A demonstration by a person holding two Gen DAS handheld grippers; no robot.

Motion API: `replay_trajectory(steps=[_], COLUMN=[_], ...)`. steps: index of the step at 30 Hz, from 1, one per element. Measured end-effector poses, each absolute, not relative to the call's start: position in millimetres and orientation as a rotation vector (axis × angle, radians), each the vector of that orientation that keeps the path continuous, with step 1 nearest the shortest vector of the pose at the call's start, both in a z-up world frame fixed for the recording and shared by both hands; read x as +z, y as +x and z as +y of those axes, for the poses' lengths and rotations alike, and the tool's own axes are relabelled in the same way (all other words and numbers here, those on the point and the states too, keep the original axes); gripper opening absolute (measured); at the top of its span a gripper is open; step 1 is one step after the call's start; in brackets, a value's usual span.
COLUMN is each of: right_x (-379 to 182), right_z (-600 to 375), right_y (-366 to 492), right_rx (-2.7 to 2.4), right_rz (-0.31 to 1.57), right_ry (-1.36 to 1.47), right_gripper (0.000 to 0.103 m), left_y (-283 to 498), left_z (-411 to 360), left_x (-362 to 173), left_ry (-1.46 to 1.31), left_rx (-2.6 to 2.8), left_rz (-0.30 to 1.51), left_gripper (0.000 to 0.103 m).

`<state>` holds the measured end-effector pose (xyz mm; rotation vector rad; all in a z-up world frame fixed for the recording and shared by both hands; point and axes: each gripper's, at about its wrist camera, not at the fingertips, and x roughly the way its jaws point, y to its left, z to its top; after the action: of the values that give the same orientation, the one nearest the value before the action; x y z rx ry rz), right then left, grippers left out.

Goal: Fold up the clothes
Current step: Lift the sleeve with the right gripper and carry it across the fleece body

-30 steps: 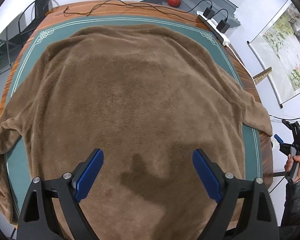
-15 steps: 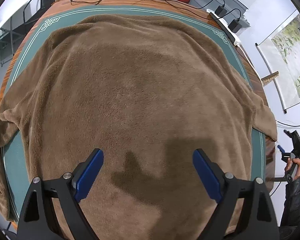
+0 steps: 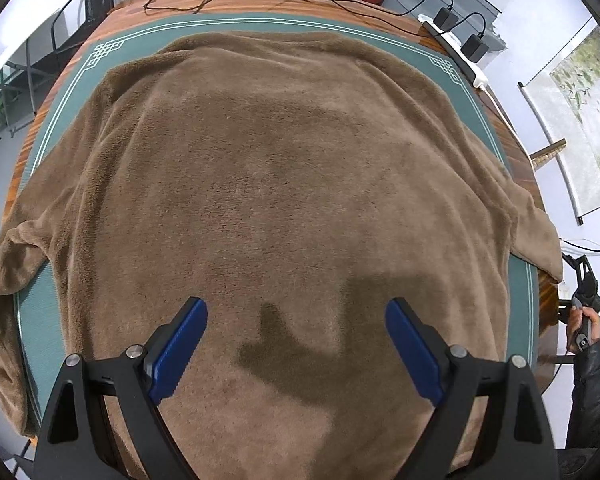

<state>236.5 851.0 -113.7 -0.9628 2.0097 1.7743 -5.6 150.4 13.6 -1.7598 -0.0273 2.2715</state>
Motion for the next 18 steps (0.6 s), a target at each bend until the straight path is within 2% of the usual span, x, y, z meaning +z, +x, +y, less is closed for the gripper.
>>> replay_trajectory(steps=[3,4,7,8,10,13,18], right_x=[-118,-116,-106,-102,-89,-64,1], right_z=[854,855,857,857,856,853,826], right_y=[238,239,240,240,239,235,211], right_rx=[1.795,1.82,1.893,1.915,1.972,2.048,2.283], right_rz=[2.056,2.06,2.045,2.021,1.965,1.898,1.779], right_ry=[-0.857,-0.813,-0.742,-0.736,-0.733,-0.698,-0.67], right_gripper=[0.083,0.076,0.031,0.024,0.018,0.015,0.015], left_y=[-3,-3,-2,-3,-3,-4,-6], left_z=[148,148,149,150,152,155,158], left_x=[12,10,7,6,5,3,0], left_ry=[-1.767,-1.771,-1.78,-1.781,-1.779,-1.777,-1.772], left_rx=[2.276,2.275,2.27,2.267,2.258,2.244,2.227], left_rz=[-0.023,-0.024,-0.023,-0.022,-0.021,-0.018,-0.027], left_gripper=[0.093,0.093,0.093,0.093,0.093,0.093,0.093])
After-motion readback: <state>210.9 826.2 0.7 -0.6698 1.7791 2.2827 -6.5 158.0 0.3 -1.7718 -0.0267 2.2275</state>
